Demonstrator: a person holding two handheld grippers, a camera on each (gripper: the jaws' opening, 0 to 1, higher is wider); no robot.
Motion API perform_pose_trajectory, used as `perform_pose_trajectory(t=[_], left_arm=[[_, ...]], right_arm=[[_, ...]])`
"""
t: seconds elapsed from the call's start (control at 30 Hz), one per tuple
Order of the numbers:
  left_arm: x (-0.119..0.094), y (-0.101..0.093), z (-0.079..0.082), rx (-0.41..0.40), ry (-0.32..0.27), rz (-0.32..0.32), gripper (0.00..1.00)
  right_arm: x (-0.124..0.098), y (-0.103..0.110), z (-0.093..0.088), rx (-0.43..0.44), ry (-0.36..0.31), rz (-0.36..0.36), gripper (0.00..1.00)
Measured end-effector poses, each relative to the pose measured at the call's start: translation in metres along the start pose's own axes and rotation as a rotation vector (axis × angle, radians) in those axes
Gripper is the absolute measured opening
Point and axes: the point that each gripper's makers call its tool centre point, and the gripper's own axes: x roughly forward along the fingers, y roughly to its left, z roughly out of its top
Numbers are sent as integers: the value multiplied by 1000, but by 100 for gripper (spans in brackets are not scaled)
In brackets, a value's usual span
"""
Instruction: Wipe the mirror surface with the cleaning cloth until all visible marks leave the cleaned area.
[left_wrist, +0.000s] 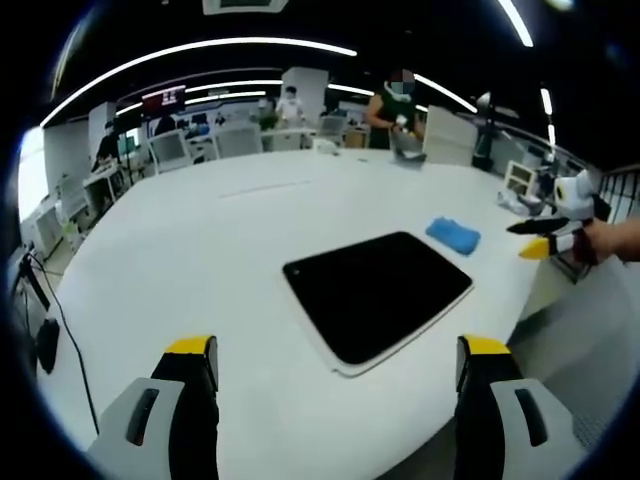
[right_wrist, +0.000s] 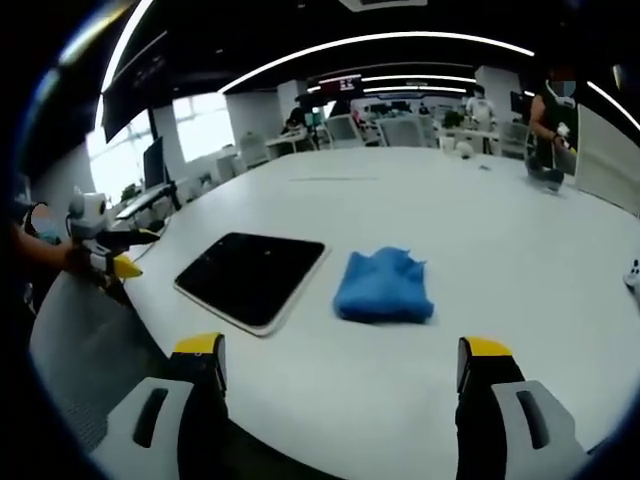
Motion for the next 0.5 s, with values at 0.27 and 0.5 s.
perform_pose_trajectory(t=[0.27, 0.5], left_arm=[[0, 2, 1, -6, -6, 3, 99], [-2, 7, 6, -18, -41, 22, 99]], right_arm=[[0, 3, -2, -1, 11, 14, 97], [-1, 2, -2, -27, 23, -2, 97]])
